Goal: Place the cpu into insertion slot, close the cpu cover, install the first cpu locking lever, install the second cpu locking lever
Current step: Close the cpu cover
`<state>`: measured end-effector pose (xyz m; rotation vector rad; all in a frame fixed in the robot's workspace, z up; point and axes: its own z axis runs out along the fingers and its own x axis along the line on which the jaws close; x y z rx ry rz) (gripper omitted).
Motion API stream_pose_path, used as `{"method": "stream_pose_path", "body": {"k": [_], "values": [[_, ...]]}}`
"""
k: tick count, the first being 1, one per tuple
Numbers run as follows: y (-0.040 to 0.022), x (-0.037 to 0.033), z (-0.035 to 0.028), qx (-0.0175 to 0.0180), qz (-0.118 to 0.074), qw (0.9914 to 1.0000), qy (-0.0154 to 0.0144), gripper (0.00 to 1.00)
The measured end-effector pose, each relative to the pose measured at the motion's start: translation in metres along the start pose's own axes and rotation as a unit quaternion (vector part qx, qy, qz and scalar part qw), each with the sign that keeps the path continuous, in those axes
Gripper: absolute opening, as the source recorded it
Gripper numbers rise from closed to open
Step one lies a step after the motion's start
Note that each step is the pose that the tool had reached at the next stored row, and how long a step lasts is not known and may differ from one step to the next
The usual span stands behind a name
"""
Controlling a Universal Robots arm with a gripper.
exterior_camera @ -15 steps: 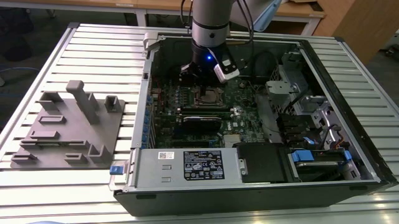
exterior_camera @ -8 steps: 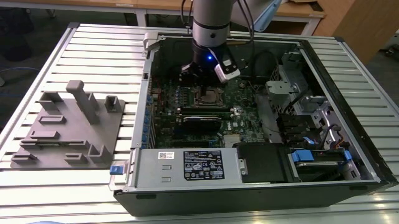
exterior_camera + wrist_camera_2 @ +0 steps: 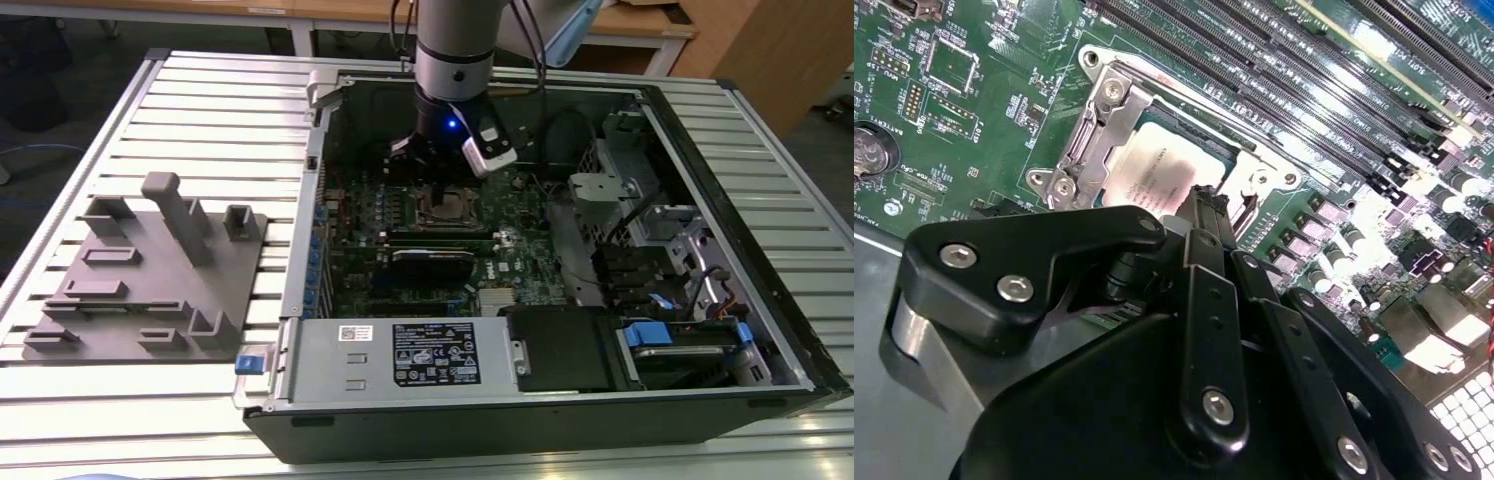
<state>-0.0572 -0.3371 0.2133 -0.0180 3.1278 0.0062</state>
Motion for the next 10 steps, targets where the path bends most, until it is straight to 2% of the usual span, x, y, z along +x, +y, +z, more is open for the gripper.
{"method": "stream_pose_path", "body": {"k": [10], "values": [[0.0, -0.0031, 0.0001, 0.0, 0.0, 1.0, 0.0, 0.1]]}}
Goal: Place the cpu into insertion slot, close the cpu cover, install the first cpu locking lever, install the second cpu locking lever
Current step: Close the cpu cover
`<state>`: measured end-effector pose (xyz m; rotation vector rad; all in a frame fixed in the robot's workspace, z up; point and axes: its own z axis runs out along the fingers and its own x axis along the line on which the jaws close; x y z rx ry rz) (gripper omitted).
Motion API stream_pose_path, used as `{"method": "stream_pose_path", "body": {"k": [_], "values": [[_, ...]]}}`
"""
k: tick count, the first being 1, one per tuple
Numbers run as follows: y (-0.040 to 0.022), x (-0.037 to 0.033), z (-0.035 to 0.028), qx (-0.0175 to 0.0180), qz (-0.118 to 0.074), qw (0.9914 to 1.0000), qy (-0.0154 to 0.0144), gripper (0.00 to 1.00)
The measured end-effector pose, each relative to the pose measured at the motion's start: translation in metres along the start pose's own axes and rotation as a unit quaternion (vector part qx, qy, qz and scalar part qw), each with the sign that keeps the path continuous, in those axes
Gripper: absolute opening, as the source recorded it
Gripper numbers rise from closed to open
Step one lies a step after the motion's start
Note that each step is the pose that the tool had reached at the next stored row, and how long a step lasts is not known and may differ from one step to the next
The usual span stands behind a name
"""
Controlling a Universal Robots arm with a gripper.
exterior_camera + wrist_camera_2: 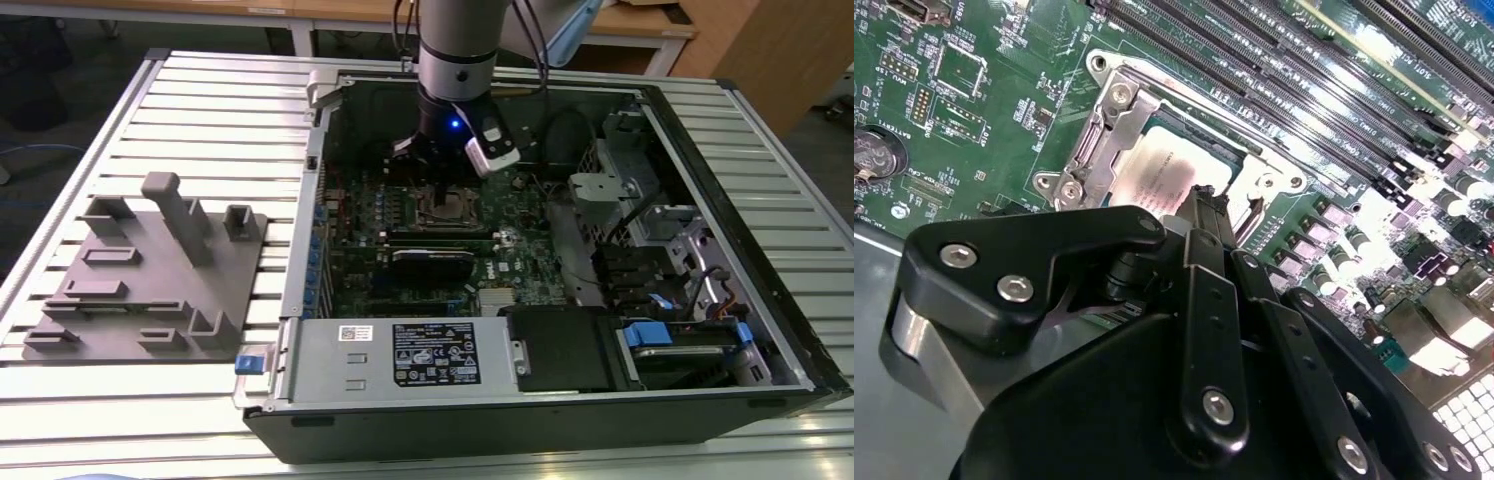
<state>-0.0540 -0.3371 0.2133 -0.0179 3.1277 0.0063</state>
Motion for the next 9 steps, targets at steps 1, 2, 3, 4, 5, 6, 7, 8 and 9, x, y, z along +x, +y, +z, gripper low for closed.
{"method": "stream_pose_path", "body": {"k": [1, 2, 3, 4, 5, 6, 7, 8, 9], "values": [[0.0, 0.0, 0.0, 0.0, 0.0, 1.0, 0.0, 0.1], [0.0, 0.0, -0.0001, 0.0, 0.0, 1.0, 0.0, 0.1], [0.0001, -0.0001, -0.0004, 0.0001, 0.0, 1.0, 0.0001, 0.1], [0.0, -0.0001, -0.0007, 0.0001, 0.0, 1.0, 0.0, 0.1], [0.0, -0.0001, -0.0009, 0.0, 0.0, 1.0, 0.0, 0.1], [0.0, -0.0001, -0.001, -0.0001, 0.0, 1.0, 0.0, 0.1], [0.0, -0.0001, -0.001, -0.0001, 0.0, 1.0, -0.0001, 0.1], [0.0, -0.0001, -0.001, -0.0001, 0.0, 1.0, -0.0001, 0.1], [0.0, -0.0001, -0.0011, 0.0, 0.0, 1.0, 0.0, 0.1]]}}
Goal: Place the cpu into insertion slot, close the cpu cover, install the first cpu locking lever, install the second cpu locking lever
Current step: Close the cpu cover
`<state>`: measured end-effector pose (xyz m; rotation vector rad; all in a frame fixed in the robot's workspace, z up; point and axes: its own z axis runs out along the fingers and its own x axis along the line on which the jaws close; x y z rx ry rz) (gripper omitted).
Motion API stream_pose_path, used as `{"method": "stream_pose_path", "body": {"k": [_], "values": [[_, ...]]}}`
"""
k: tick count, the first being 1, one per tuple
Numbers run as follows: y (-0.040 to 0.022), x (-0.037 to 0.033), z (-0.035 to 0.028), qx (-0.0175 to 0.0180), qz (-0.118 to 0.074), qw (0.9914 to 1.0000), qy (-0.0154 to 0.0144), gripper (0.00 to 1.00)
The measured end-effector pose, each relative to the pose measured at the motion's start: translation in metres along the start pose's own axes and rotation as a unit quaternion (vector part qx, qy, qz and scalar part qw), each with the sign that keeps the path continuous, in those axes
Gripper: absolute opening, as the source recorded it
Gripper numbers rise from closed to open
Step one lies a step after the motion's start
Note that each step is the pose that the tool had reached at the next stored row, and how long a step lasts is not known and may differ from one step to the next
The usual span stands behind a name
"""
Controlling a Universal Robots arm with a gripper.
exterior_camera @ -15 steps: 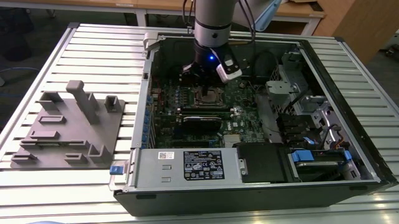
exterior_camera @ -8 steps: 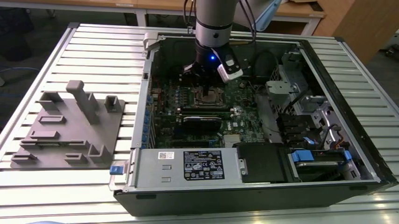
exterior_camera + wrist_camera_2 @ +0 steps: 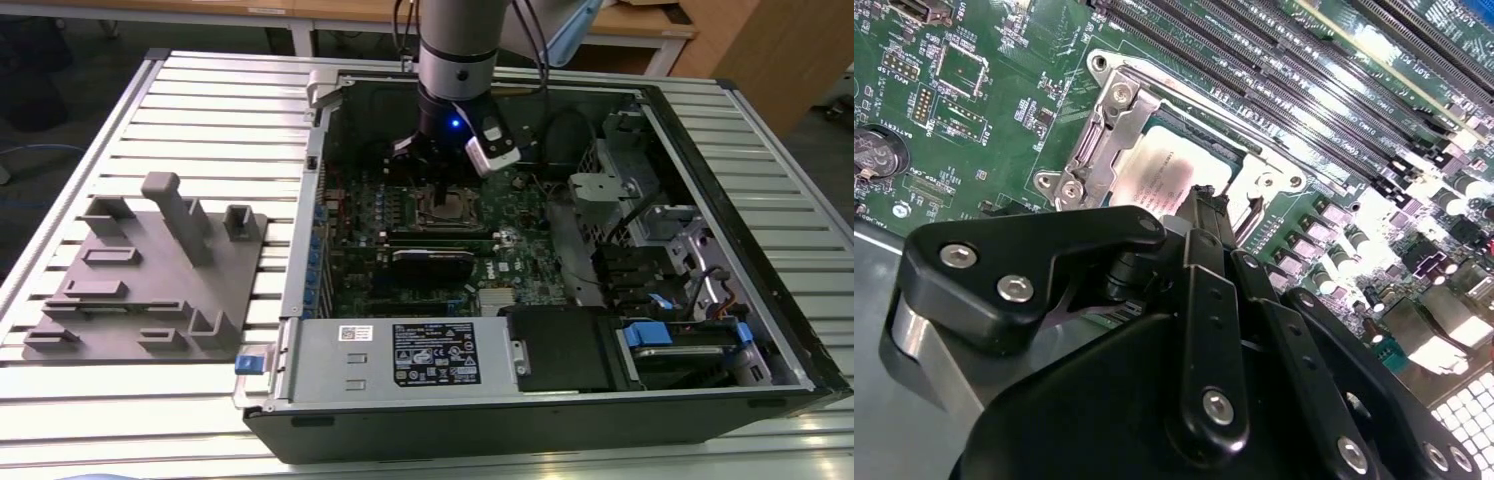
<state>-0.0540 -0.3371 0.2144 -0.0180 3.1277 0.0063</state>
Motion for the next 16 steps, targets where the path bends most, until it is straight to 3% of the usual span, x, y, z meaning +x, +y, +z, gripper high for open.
{"method": "stream_pose_path", "body": {"k": [16], "values": [[0.0, -0.0025, -0.0005, 0.0, 0.0, 1.0, 0.0, 0.1]]}}
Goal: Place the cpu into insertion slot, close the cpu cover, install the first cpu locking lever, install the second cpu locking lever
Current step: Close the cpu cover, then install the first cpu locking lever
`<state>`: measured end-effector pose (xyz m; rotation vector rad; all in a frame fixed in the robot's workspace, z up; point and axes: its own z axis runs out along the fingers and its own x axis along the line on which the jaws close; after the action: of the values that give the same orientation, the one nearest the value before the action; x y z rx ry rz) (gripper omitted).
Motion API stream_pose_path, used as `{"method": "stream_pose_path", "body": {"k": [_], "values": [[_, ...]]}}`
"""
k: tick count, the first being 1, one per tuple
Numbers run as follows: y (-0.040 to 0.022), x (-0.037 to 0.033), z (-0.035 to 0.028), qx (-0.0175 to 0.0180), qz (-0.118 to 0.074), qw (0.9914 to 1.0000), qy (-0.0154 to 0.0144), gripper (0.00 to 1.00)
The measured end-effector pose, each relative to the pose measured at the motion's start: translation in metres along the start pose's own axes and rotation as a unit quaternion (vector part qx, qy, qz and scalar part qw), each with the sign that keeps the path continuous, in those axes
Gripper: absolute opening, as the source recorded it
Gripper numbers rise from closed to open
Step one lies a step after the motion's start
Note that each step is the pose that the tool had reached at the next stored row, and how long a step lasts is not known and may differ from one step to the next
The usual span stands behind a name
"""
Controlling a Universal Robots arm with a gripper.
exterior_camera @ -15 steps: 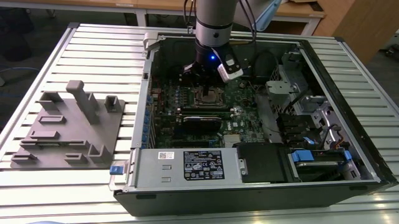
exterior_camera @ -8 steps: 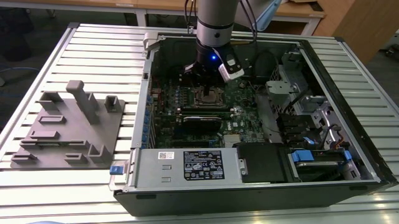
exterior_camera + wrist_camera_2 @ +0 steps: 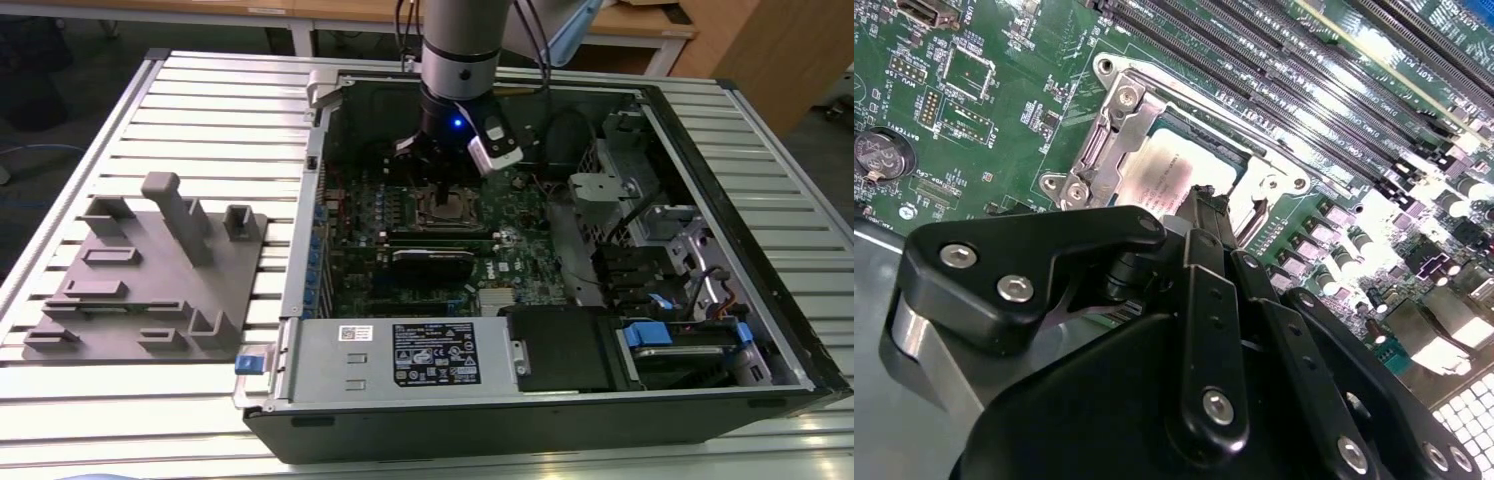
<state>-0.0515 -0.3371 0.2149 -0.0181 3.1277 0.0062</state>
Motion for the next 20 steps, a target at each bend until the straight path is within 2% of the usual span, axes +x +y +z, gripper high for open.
{"method": "stream_pose_path", "body": {"k": [3, 10, 12, 18, 20], "values": [[0.0, -0.0002, 0.0, 0.0, 0.0, 1.0, 0.0, 0.1], [-0.0001, -0.007, 0.0, 0.0, 0.0, 1.0, 0.0, 0.1], [-0.0001, -0.0071, 0.0, 0.0, 0.0, 1.0, 0.0, 0.1], [0.0, -0.0072, -0.003, -0.0002, 0.0, 1.0, -0.0001, 0.1], [-0.0001, -0.0073, -0.0069, 0.0, 0.0, 1.0, 0.0, 0.1]]}}
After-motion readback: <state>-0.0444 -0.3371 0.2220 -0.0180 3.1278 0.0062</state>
